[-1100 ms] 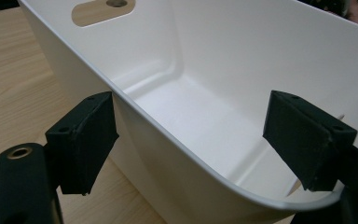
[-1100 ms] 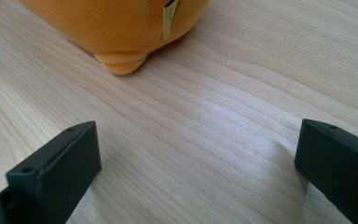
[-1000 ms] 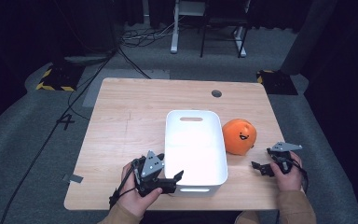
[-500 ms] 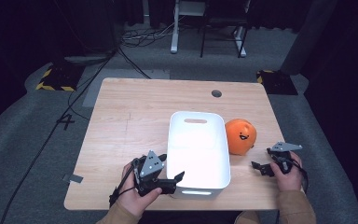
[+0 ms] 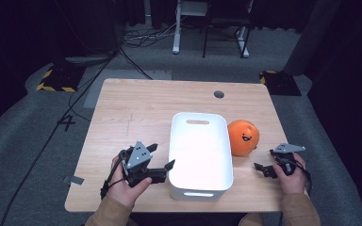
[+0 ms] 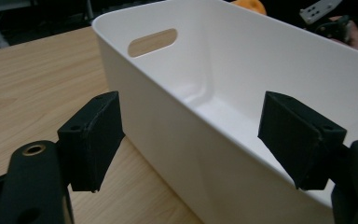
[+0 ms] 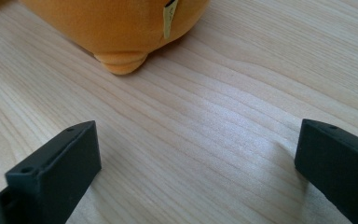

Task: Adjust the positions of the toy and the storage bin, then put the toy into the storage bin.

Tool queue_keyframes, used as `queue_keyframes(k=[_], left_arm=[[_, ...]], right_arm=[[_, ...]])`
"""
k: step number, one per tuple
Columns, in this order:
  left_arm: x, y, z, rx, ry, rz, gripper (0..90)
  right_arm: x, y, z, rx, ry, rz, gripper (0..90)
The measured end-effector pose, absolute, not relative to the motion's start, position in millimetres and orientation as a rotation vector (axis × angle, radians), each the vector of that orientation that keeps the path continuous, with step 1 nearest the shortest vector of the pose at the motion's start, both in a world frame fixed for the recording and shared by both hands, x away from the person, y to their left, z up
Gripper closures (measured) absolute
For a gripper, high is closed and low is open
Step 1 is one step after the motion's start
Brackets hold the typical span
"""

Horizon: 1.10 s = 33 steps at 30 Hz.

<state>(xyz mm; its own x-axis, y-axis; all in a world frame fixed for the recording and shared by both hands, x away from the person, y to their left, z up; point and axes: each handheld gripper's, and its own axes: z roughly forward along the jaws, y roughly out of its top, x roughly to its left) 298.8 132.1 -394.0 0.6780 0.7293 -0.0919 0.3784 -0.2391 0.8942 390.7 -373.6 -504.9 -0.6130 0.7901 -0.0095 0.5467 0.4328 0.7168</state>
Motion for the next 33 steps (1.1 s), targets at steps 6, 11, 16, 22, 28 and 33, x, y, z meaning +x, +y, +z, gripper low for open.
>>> queue_keyframes(k=[6, 11, 16, 22, 28, 33], left_arm=[[311.1, 151.5, -400.4, 1.861, 0.888, 0.437, 23.9], [320.3, 173.2, -404.8, 1.85, 0.968, 0.491, 22.0], [335.2, 194.3, -421.1, 1.865, 1.074, 0.516, 22.4], [347.7, 209.4, -436.6, 1.901, 1.159, 0.541, 22.3], [356.0, 216.5, -451.6, 1.942, 1.212, 0.535, 22.5], [364.5, 222.0, -472.7, 2.003, 1.248, 0.502, 25.5]], right_arm=[[390.8, -373.5, -504.9, 1.144, 2.346, 0.985, 0.2], [391.0, -373.1, -504.8, 1.15, 2.344, 0.987, 0.1], [391.1, -373.2, -504.9, 1.146, 2.344, 0.987, 0.1], [389.7, -373.8, -504.5, 1.152, 2.345, 0.981, 0.9], [385.0, -376.5, -503.7, 1.167, 2.306, 1.002, 15.0], [380.2, -383.6, -502.1, 1.165, 2.276, 1.034, 30.7]])
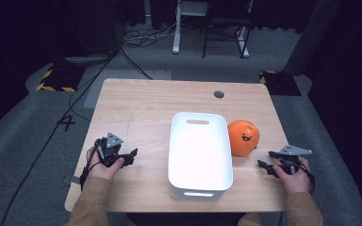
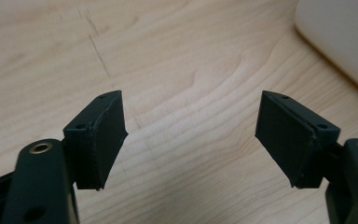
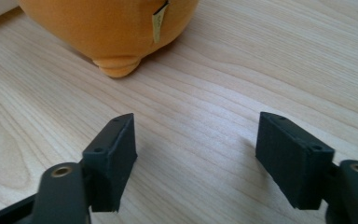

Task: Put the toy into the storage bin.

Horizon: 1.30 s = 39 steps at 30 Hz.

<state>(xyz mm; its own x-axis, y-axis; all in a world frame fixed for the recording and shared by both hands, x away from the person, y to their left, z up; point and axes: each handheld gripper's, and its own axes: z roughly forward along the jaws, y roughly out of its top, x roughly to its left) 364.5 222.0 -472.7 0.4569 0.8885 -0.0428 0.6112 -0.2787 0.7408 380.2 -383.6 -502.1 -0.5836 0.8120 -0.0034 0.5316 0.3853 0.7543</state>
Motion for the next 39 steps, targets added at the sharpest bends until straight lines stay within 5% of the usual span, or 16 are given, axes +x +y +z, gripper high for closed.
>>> queue_keyframes(k=[14, 25, 39], left_arm=[[374.3, 225.9, -500.7, 2.078, 1.287, 0.474, 22.4], [386.0, 229.3, -502.1, 2.099, 1.246, 0.445, 15.0], [387.0, 228.1, -502.5, 2.088, 1.263, 0.465, 15.0]], right_arm=[[374.9, -385.7, -492.6, 1.219, 2.225, 0.96, 32.7], [373.0, -379.4, -479.3, 1.139, 2.221, 1.077, 16.8], [365.3, -372.7, -438.3, 1.081, 2.165, 1.22, 42.4]])
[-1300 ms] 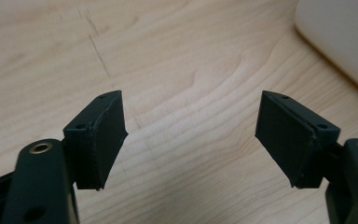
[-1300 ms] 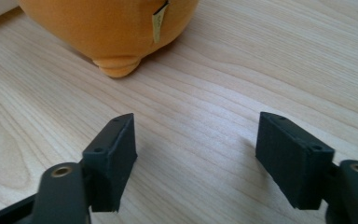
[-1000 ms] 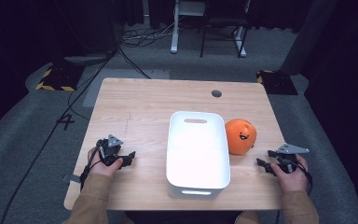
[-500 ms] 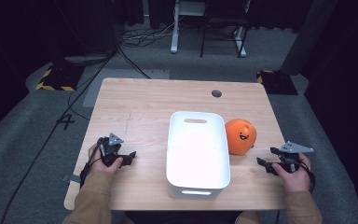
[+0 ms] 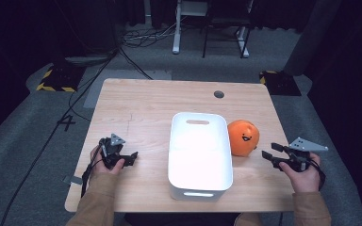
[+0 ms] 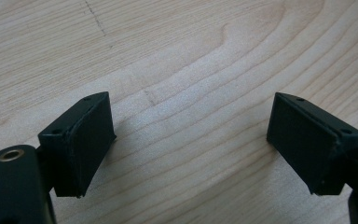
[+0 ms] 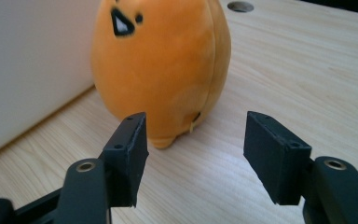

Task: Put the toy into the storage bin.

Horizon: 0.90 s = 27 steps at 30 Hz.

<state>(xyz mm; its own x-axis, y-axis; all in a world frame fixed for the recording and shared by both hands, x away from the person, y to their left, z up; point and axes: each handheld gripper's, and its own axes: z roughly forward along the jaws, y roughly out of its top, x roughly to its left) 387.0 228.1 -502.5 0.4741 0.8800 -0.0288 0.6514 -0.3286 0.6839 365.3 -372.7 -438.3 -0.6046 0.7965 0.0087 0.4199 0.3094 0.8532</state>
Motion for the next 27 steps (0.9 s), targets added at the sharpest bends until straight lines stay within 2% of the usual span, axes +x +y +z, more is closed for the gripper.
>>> queue_keyframes(k=[16, 18, 19, 27], left_arm=[[387.3, 227.7, -502.2, 2.089, 1.27, 0.465, 14.7], [387.3, 227.7, -502.3, 2.089, 1.27, 0.466, 14.7], [387.3, 227.7, -502.3, 2.088, 1.27, 0.466, 14.7], [387.3, 227.7, -502.3, 2.089, 1.27, 0.466, 14.7]], right_arm=[[383.7, -360.3, -408.8, 1.04, 2.123, 1.402, 46.8], [388.8, -358.2, -408.1, 1.04, 2.117, 1.439, 48.1], [393.4, -356.9, -407.9, 1.013, 2.125, 1.49, 52.2], [408.3, -349.7, -405.9, 0.984, 2.103, 1.499, 57.4]])
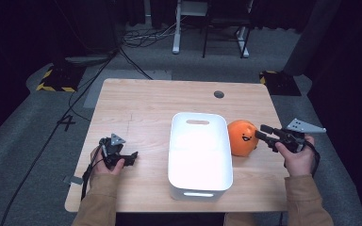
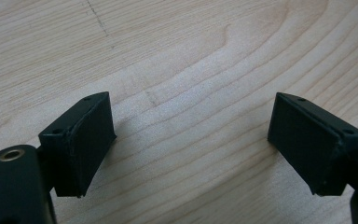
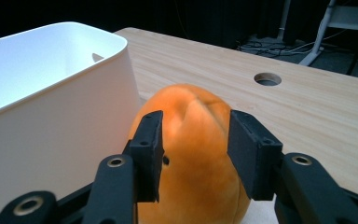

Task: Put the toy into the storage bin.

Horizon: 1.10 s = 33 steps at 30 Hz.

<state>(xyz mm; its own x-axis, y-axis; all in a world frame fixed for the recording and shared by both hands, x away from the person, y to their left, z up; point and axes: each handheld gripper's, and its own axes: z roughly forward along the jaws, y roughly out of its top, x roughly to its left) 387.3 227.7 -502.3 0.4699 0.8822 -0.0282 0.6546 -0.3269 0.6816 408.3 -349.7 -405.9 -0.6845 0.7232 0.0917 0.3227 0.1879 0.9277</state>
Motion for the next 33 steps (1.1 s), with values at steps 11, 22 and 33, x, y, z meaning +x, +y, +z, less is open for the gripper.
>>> queue_keyframes(k=[11, 22, 33], left_arm=[[387.4, 227.7, -502.2, 2.089, 1.27, 0.466, 14.7], [387.4, 227.7, -501.9, 2.094, 1.272, 0.466, 14.7], [387.4, 227.7, -501.9, 2.093, 1.272, 0.466, 14.7]], right_arm=[[431.4, -335.4, -397.7, 0.972, 2.136, 1.469, 58.0], [451.6, -325.9, -413.1, 1.019, 2.232, 1.49, 65.9], [440.2, -323.9, -388.6, 0.915, 2.242, 1.428, 80.6]])
